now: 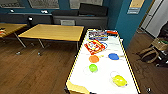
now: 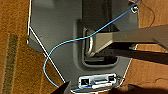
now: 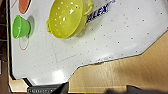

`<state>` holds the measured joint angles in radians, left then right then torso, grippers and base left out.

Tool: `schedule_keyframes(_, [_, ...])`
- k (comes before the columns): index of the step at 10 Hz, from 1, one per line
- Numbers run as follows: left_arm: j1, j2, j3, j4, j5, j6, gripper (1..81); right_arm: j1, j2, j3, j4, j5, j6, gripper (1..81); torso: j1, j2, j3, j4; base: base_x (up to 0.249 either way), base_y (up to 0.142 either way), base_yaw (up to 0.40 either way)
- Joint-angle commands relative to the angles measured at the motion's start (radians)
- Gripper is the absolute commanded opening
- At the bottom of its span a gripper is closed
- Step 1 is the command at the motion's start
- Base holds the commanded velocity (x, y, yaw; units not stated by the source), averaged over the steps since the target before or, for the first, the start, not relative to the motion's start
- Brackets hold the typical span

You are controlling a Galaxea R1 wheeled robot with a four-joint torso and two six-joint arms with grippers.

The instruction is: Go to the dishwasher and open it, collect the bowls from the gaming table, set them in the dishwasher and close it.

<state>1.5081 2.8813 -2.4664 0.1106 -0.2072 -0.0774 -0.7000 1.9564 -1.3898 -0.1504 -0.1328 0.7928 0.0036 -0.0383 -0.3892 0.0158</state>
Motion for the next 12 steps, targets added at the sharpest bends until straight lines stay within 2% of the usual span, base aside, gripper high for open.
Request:
schedule_keyframes(1, [-0.001, -0.008, 0.006, 0.011, 0.063, 0.004, 81.1, 0.156, -0.029, -0.033, 0.034, -0.073, 0.056, 81.1, 0.0, 0.0, 0.0, 0.0, 0.0, 0.0, 0.0])
schedule_keyframes(4, [-0.002, -0.011, 0.006, 0.011, 0.063, 0.004, 81.1, 0.196, 0.038, -0.118, 0.104, -0.094, 0.056, 81.1, 0.0, 0.0, 0.0, 0.0, 0.0, 0.0, 0.0])
schedule_keyframes(6, [-0.002, -0.017, 0.006, 0.003, 0.065, 0.004, 81.1, 0.216, 0.081, -0.158, 0.124, -0.102, 0.056, 81.1, 0.0, 0.0, -0.058, 0.0, 0.0, 0.0, 0.0])
schedule_keyframes(7, [-0.002, -0.019, 0.006, 0.001, 0.065, 0.002, 81.1, 0.224, 0.09, -0.165, 0.127, -0.102, 0.056, 81.1, 0.0, 0.0, -0.032, 0.0, 0.0, 0.0, 0.0])
schedule_keyframes(8, [-0.002, -0.019, 0.006, 0.001, 0.065, 0.002, 81.1, 0.231, 0.092, -0.168, 0.13, -0.102, 0.056, 81.1, 0.0, 0.0, -0.028, 0.0, 0.0, 0.0, 0.0])
schedule_keyframes(10, [-0.002, -0.016, 0.006, 0.003, 0.065, 0.002, 81.1, 0.254, 0.097, -0.178, 0.15, -0.103, 0.056, 81.1, 0.001, 0.001, -0.048, 0.0, 0.0, 0.0, 0.0])
schedule_keyframes(12, [-0.002, -0.016, 0.006, 0.003, 0.065, 0.002, 81.1, 0.277, 0.112, -0.199, 0.173, -0.103, 0.065, 81.1, 0.001, 0.001, -0.047, 0.0, 0.0, 0.0, 0.0])
